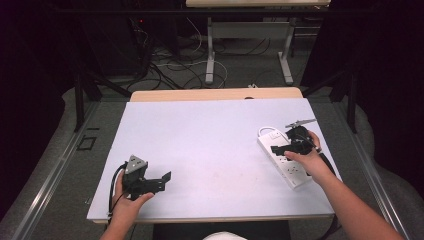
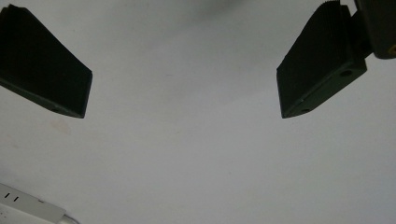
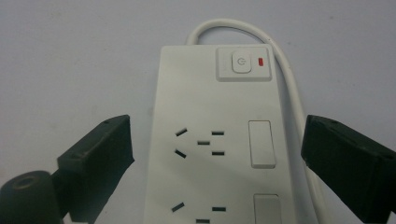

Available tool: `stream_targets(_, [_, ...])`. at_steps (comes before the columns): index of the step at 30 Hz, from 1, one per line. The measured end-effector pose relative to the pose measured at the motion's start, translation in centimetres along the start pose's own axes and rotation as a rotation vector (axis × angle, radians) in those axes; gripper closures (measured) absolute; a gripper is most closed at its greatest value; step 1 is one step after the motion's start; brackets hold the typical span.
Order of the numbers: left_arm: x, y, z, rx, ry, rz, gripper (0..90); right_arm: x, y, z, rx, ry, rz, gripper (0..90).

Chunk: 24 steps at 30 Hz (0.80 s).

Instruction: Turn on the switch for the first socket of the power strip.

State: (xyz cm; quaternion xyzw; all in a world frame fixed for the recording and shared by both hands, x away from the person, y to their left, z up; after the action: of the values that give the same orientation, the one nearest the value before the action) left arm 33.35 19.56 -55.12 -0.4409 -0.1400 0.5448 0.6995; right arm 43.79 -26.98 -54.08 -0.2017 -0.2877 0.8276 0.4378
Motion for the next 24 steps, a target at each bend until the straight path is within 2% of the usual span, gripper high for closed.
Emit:
stream_targets(8, [0.0, 0.0, 0.0, 0.0, 0.0, 0.0, 3.2, 1.2, -0.2, 0.5, -0.028, -0.011, 0.004, 1.0])
stream_targets(9, [0.1, 0.0, 0.0, 0.001, -0.004, -0.01, 3.2, 1.4, -0.2, 0.6, -0.031, -0.011, 0.009, 0.2])
stream_targets(14, [0.1, 0.0, 0.0, 0.0, -0.002, -0.004, 3.2, 2.0, -0.3, 0.9, -0.048, 0.003, 0.028, 0.0])
stream_targets(24, [0.1, 0.0, 0.1, 0.001, -0.006, -0.012, 3.2, 3.6, -0.4, 1.6, -0.079, -0.006, 0.011, 0.0])
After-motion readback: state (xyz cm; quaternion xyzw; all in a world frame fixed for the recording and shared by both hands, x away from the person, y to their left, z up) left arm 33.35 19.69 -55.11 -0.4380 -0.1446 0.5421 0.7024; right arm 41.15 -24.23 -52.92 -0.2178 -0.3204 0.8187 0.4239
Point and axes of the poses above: each handheld gripper's, and its own axes: z roughly backward along the jaws, y roughly out of its underside, x roughly to its left, the point moved 4 cm from there along -z, roughly forward along the jaws, and after that the axes turned 11 degrees about z, right-handed, at the moved point
